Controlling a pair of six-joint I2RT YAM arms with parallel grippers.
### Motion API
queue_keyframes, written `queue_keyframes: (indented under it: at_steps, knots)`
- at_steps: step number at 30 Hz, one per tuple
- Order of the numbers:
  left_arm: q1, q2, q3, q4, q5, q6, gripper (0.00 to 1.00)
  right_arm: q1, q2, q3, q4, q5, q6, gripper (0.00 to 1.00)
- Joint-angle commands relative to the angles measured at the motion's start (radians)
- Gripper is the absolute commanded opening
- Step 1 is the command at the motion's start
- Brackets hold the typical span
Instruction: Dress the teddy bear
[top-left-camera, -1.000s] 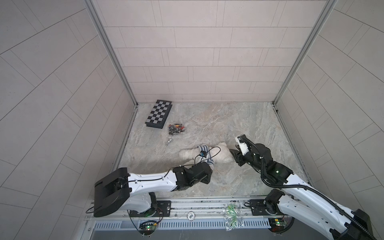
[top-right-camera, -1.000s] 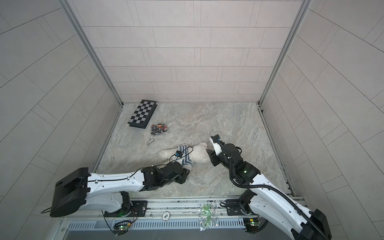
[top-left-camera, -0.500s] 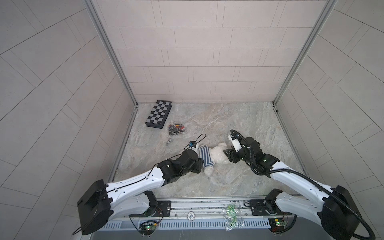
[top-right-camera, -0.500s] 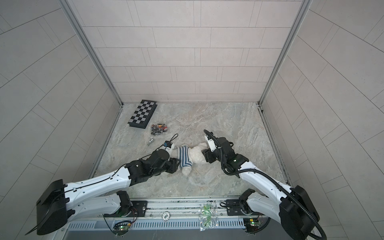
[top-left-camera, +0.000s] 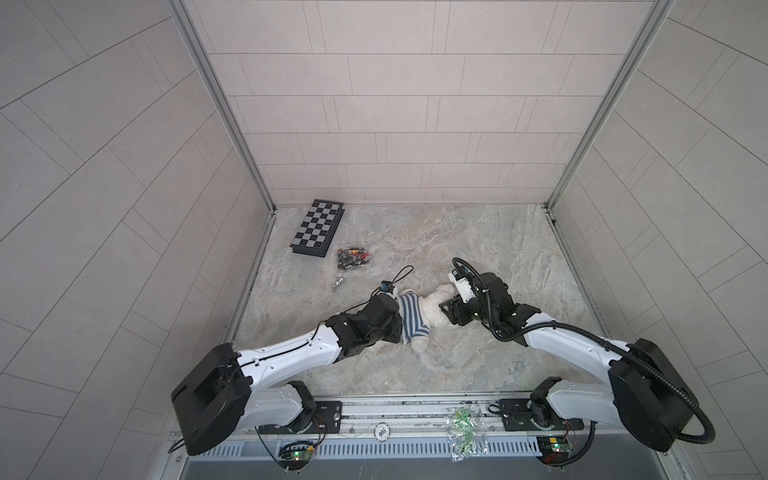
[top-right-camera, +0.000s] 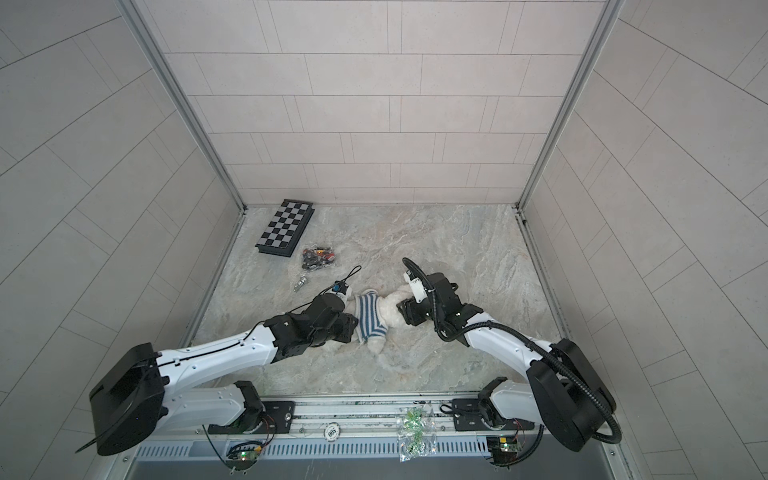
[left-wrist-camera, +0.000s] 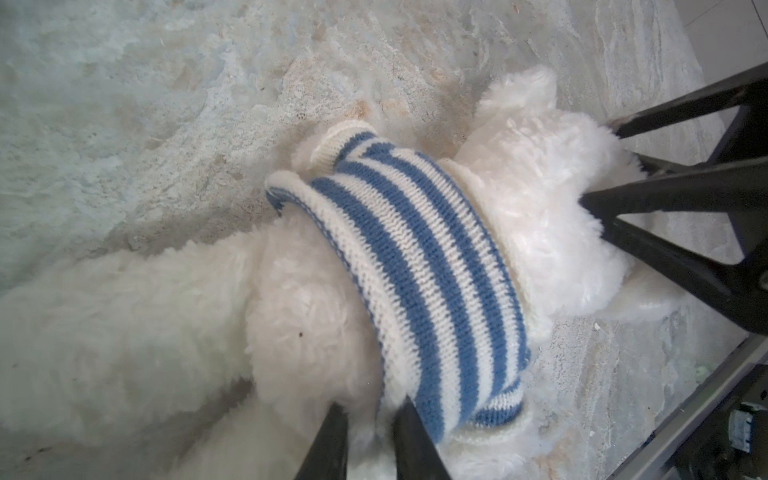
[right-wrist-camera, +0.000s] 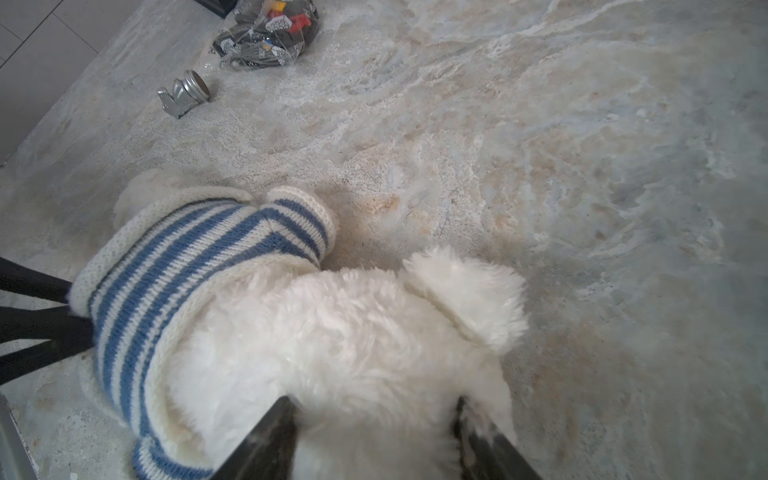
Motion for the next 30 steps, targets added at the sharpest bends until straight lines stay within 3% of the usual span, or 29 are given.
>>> queue_keyframes:
  at_steps: [1,3,7,9,12,16,19,24,30]
  knots:
    - [0.0,-0.013,-0.046,0.026,0.017,-0.021,0.19,-0.002,0.017,-0.015,0.014,-0.029,0.014,0.54]
    - [0.001,-0.033,-0.059,0.025,0.016,-0.028,0.19,-0.003,0.019,-0.014,0.007,-0.051,0.013,0.43]
    - [0.001,-0.102,-0.076,0.007,0.008,-0.039,0.2,-0.001,0.014,-0.012,-0.002,-0.078,-0.006,0.11]
    - [0.001,-0.13,-0.083,0.007,0.011,-0.046,0.2,0.004,-0.011,-0.014,0.001,-0.084,-0.014,0.01]
    - [0.001,-0.169,-0.083,0.004,0.022,-0.055,0.23,0.039,-0.098,-0.029,0.01,-0.03,-0.076,0.0]
    - [0.007,-0.248,-0.071,-0.011,0.041,-0.056,0.42,0.093,-0.247,-0.047,0.0,0.085,-0.175,0.0]
    - [0.014,-0.294,-0.03,-0.054,0.037,-0.047,0.5,0.14,-0.34,-0.067,0.009,0.176,-0.25,0.0]
    - [0.016,-0.316,0.028,-0.092,0.013,-0.052,0.48,0.214,-0.421,-0.071,0.035,0.306,-0.37,0.0]
    - [0.016,-0.311,0.046,-0.057,0.01,-0.093,0.41,0.288,-0.436,-0.059,0.088,0.379,-0.494,0.0]
